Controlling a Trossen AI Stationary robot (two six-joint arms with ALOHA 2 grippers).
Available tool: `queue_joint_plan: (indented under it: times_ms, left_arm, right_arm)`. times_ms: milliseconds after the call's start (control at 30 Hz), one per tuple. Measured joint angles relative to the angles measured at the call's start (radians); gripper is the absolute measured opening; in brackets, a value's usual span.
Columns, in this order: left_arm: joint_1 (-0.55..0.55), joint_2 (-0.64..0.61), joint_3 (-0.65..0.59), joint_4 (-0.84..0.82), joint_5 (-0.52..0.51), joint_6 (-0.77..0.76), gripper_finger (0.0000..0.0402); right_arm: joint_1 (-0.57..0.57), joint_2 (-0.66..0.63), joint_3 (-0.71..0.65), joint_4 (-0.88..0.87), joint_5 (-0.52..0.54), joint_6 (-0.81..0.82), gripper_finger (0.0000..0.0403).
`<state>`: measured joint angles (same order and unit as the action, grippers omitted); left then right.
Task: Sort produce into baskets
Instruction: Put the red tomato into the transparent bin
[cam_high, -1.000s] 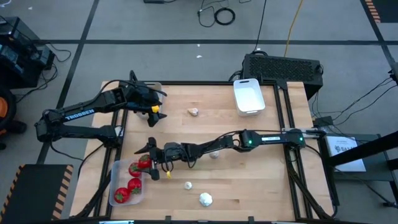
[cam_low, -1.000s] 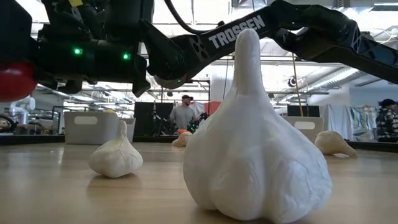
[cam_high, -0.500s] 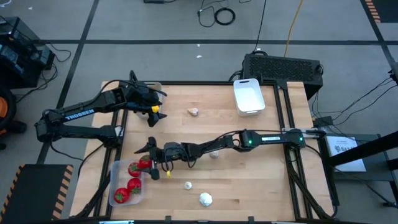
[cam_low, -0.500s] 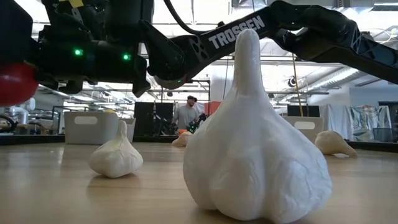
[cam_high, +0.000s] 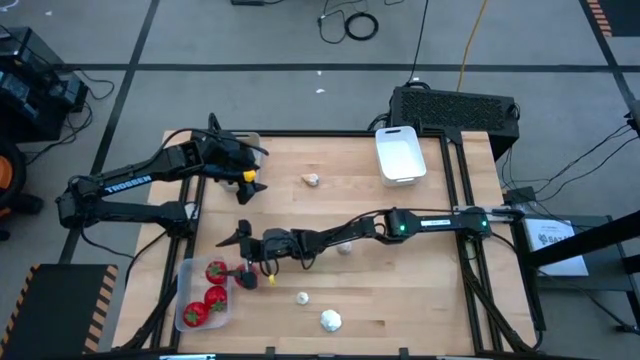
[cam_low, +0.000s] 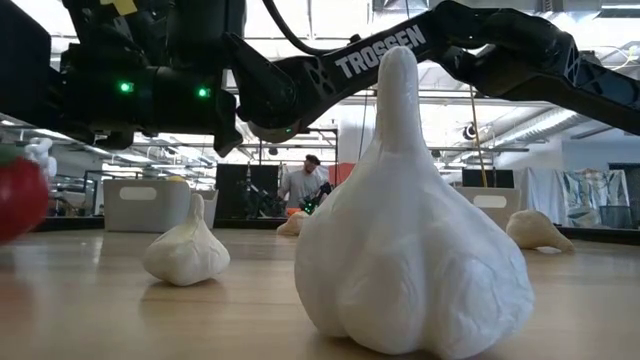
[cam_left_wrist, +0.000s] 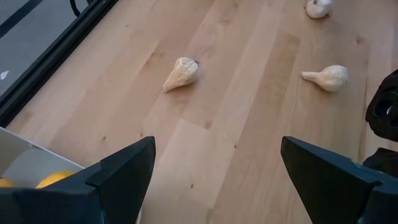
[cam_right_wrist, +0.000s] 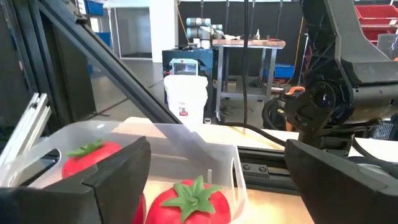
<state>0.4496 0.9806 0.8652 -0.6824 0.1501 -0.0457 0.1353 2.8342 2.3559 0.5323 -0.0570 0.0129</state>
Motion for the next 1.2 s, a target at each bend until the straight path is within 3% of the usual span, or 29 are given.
queue_joint_plan:
  times_ms: [200,300,733,933,1200]
  left_arm:
    - [0.0,0.0,0.0,-0.018,0.0,0.0,0.0352]
    - [-0.001,0.0,0.0,-0.018,0.001,-0.001,0.0352]
    - [-0.001,0.0,0.0,-0.021,0.024,-0.048,0.0352]
    - [-0.028,-0.001,0.0,-0.083,0.037,-0.055,0.0352]
    - [-0.131,-0.001,0.0,-0.133,0.091,-0.185,0.0352]
  right_arm:
    - [-0.016,-0.002,0.0,-0.018,0.0,-0.019,0.0357]
    - [-0.025,-0.038,-0.001,-0.129,0.001,-0.002,0.0357]
    - [-0.051,-0.401,0.0,-1.1,0.01,-0.145,0.0357]
    - [-0.051,-0.502,0.001,-1.611,0.009,-0.071,0.0357]
    - [-0.018,-0.519,-0.006,-2.103,0.022,0.132,0.0357]
